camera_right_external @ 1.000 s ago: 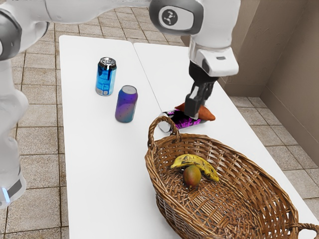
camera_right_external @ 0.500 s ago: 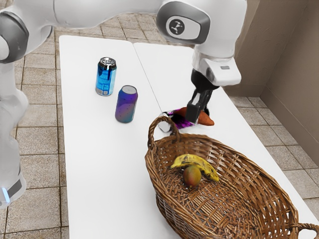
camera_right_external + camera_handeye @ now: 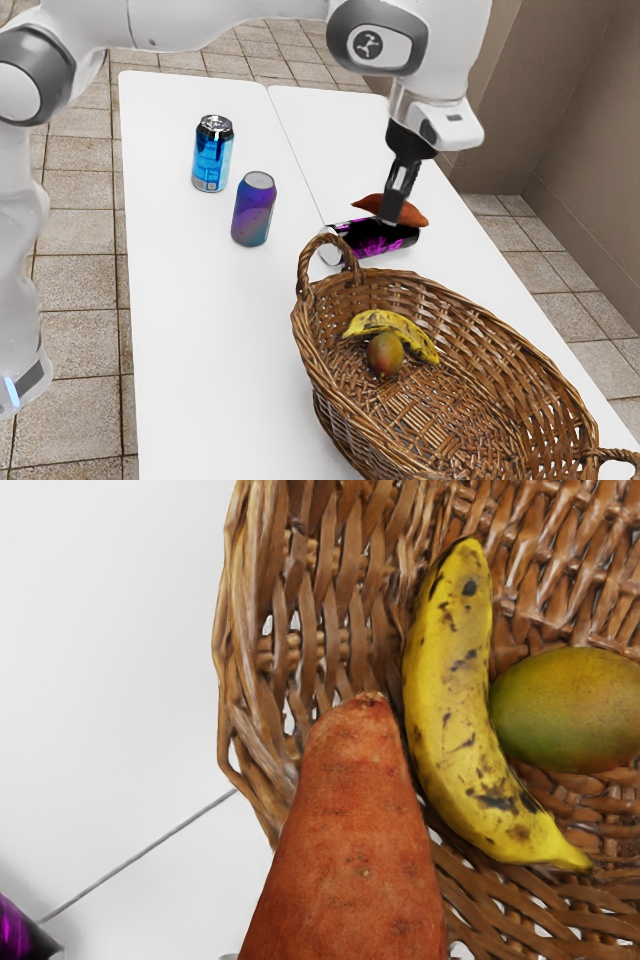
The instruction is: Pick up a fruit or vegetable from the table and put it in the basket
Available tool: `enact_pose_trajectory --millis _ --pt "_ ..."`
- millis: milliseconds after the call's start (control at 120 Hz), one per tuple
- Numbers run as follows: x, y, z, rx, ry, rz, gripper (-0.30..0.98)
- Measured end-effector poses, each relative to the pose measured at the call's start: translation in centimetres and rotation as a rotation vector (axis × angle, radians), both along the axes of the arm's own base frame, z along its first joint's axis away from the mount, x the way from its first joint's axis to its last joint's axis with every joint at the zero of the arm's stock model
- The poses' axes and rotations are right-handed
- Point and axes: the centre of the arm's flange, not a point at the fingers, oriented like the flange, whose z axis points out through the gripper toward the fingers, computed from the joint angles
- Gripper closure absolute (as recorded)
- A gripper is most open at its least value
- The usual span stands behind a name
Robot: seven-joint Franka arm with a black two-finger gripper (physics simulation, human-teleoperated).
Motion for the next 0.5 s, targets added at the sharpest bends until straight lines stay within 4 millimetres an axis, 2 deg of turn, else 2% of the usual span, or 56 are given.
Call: enact_pose_trajectory --millis 67,142,200,300,350,400,500 --pt "-0.6 -1.4 0.0 0.002 0.001 -0.026 0.55" --pt "-0.3 -1.3 -0.5 0.008 0.008 -0.024 0.54" --pt "0.9 -0.3 -1.6 0.017 0.026 0.001 0.54" --pt "3.3 2.7 -3.8 0.028 0.06 0.061 0.54" --pt "4.0 3.4 -4.7 0.03 0.072 0.076 0.54" --pt "4.4 3.1 -5.2 0.031 0.08 0.072 0.54" --pt "4.2 1.2 -5.7 0.029 0.081 0.04 0.55"
